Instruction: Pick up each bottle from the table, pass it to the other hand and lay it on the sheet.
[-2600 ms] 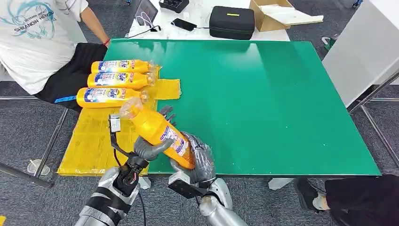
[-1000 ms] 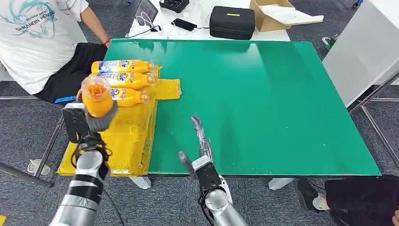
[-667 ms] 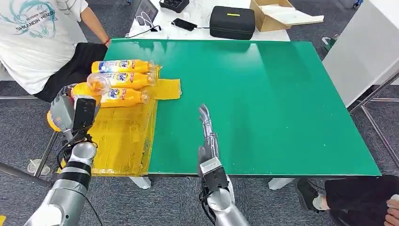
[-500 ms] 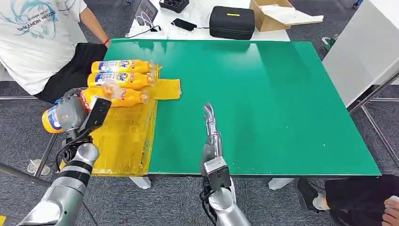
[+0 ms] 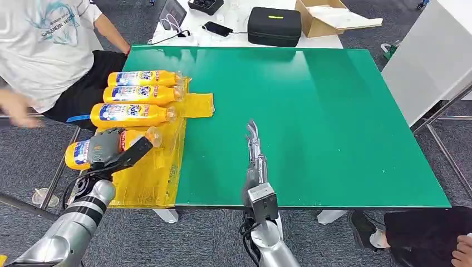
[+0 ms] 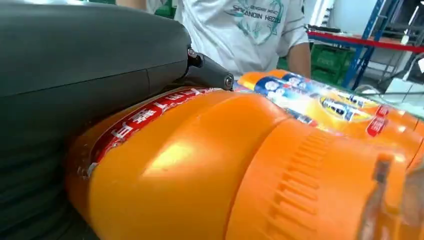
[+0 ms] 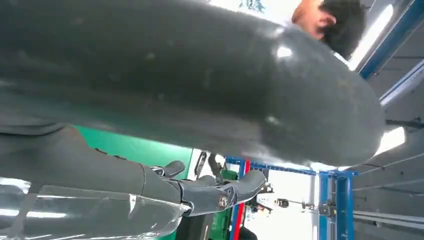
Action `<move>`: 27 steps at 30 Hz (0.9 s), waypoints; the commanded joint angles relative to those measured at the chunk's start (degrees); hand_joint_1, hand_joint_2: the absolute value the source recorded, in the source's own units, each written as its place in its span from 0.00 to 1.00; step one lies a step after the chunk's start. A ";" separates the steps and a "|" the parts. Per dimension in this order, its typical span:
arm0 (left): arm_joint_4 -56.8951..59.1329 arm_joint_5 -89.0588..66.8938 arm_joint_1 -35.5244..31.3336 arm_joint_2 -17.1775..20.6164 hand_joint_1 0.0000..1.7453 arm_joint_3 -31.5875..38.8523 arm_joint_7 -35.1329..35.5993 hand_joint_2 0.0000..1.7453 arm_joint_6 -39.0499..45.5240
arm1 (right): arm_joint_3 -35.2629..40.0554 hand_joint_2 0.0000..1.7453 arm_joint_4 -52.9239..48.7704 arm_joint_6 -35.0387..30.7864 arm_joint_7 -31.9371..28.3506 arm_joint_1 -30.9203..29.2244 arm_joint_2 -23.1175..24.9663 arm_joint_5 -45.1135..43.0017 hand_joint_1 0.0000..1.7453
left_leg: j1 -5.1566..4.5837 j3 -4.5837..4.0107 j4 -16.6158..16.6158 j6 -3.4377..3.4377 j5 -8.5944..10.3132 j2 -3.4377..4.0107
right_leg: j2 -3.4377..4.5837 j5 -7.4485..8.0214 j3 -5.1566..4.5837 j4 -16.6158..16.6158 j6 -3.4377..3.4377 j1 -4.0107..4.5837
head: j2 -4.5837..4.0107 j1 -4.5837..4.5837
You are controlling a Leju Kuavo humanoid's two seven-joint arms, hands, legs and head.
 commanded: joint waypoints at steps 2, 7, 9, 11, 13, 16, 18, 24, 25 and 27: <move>5.42 -2.18 -3.03 1.98 1.00 -4.44 -0.03 1.00 -3.58 | -0.33 0.00 1.39 0.70 0.46 -1.32 -1.63 -0.32 0.00 | 0.04 0.25 0.00 0.04 -0.09 0.01 | -0.05 -0.08 0.27 -0.03 -0.08 0.07 | -0.02 0.00; 5.71 -0.44 -1.57 2.69 1.00 -3.79 -3.75 1.00 -11.88 | -0.54 0.00 4.19 2.51 0.75 -2.08 -1.07 -0.67 0.00 | 0.03 0.25 -0.03 0.04 -0.08 0.09 | 0.04 -0.04 0.24 -0.06 -0.07 0.05 | -0.02 0.00; 5.81 -0.31 -1.33 2.72 1.00 -3.96 -4.19 1.00 -13.11 | -0.61 0.00 4.89 2.75 0.75 -2.29 -0.93 -0.71 0.00 | 0.02 0.29 -0.04 0.04 -0.10 0.10 | 0.05 -0.06 0.28 -0.06 -0.06 0.04 | -0.02 0.00; 5.79 0.46 -0.68 2.75 1.00 -3.98 -5.35 1.00 -15.69 | -0.63 0.00 6.08 3.28 0.89 -2.66 -0.68 -0.81 0.00 | 0.01 0.32 -0.05 0.04 -0.09 0.08 | 0.05 -0.05 0.31 -0.06 -0.07 0.03 | -0.02 0.00; 5.84 0.18 -0.28 2.97 0.68 -4.85 -5.83 1.00 -17.36 | -0.72 0.00 6.90 3.62 1.05 -2.87 -0.55 -0.88 0.00 | 0.00 0.33 -0.07 0.04 -0.07 0.08 | 0.07 -0.04 0.33 -0.07 -0.07 0.02 | -0.02 -0.02; 5.86 0.48 0.67 3.82 0.00 -6.15 -7.44 1.00 -20.89 | -0.88 0.00 8.41 4.41 1.36 -3.22 -0.31 -1.07 0.00 | -0.01 0.53 -0.11 0.04 -0.09 0.15 | 0.13 -0.03 0.50 -0.10 -0.09 0.02 | -0.02 0.00; 5.79 1.09 1.37 4.52 0.00 -7.01 -9.03 0.00 -23.19 | -1.07 0.00 9.66 4.94 1.62 -3.61 -0.18 -1.27 0.00 | 0.01 0.54 -0.10 0.03 -0.09 0.17 | 0.15 -0.02 0.52 -0.09 -0.11 0.04 | -0.02 -0.02; 4.12 5.51 3.01 5.38 0.00 -7.01 -13.96 0.00 -27.65 | -1.55 0.00 11.84 5.92 1.84 -4.52 0.36 -1.91 0.00 | -0.02 0.63 -0.15 -0.01 -0.06 0.17 | 0.18 -0.04 0.61 -0.10 -0.09 0.00 | -0.02 -0.04; 3.87 6.13 3.07 5.50 0.00 -7.16 -14.71 0.00 -28.86 | -1.65 0.00 12.11 5.93 1.87 -4.56 0.42 -1.99 0.00 | 0.00 0.77 -0.17 0.00 -0.09 0.16 | 0.16 -0.06 0.76 -0.14 -0.13 0.03 | -0.02 -0.02; 3.13 7.77 3.35 6.09 0.00 -7.87 -15.92 0.00 -31.66 | -1.86 0.00 12.73 6.14 1.91 -4.76 0.56 -2.26 0.00 | 0.00 0.80 -0.16 0.00 -0.08 0.02 | 0.14 -0.08 0.83 -0.12 -0.14 0.03 | -0.02 -0.02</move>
